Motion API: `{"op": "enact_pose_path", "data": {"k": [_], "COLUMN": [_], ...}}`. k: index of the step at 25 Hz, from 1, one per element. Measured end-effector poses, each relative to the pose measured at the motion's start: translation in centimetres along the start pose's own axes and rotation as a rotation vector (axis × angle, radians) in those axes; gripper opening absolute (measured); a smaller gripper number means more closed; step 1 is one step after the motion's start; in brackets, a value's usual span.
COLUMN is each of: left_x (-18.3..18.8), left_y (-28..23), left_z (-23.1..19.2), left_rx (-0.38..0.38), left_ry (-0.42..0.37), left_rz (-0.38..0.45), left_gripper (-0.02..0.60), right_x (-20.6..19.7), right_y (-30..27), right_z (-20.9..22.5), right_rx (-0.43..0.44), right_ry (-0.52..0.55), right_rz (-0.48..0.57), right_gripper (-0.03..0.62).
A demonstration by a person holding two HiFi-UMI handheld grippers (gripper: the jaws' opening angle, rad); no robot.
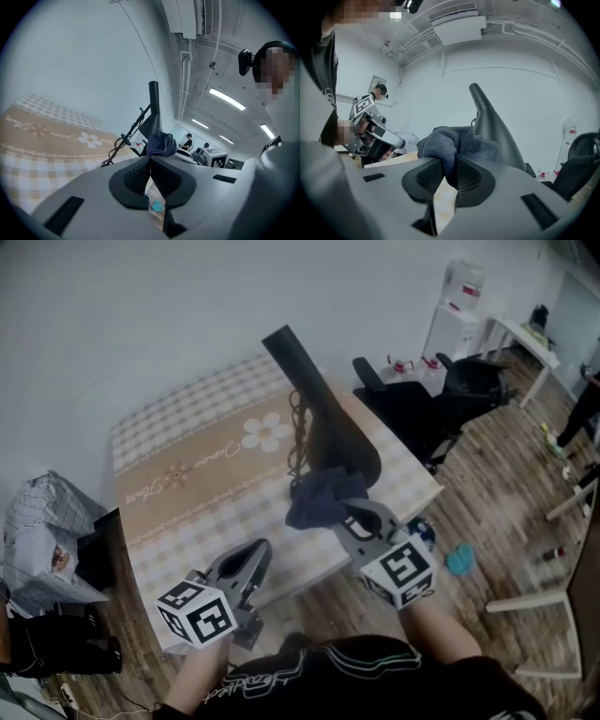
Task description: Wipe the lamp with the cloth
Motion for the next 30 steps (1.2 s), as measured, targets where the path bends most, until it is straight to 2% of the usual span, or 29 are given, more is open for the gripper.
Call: {"op": "enact_pose_path", "data": {"k": [9,16,20,25,30], "left_x": [-7.2,-11.6,-12.6,-14.8,-15.7], "left_y": [3.0,5.9,8.7,16.3,19.6], "left_z": [5.8,8.8,9.6,9.1,12.1], "left_rx": [0.116,0.123,0.09,-0.03,-0.062], "left_ry": [0.084,0.128,0.12,0.076,0.065], "left_rz": [-0.029,-0.051,-0.039,-0.065,-0.048], "left_gripper": [0.0,0.0,0.0,0.0,0.0], "right_x": [-4.7,-7.8,-8.3,-7.2,-5.9], "right_y": [6.5,11.4,13.5,15.0,18.5], "right_z": [-3.8,-7.5,-10.0,-19.8,-22.6], "right_rx": [0.244,0.371,0.364,0.293,0.282], "right_ry": [-0.303,-0.56,-0.651,-0.752,-0.789], "right_rz": [0.066,0.078,0.103,0.189,0.244], "right_gripper": [0.057,0.057,0.057,0.057,0.057]}}
Point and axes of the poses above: the fingertips, and each gripper's own axes: y backward along the fingers, z to its right, x out of its top, the point moved 6 cm from there along y, backward along the fingers, and after that the axes turned 6 degrees about x, right-handed, at the moved point
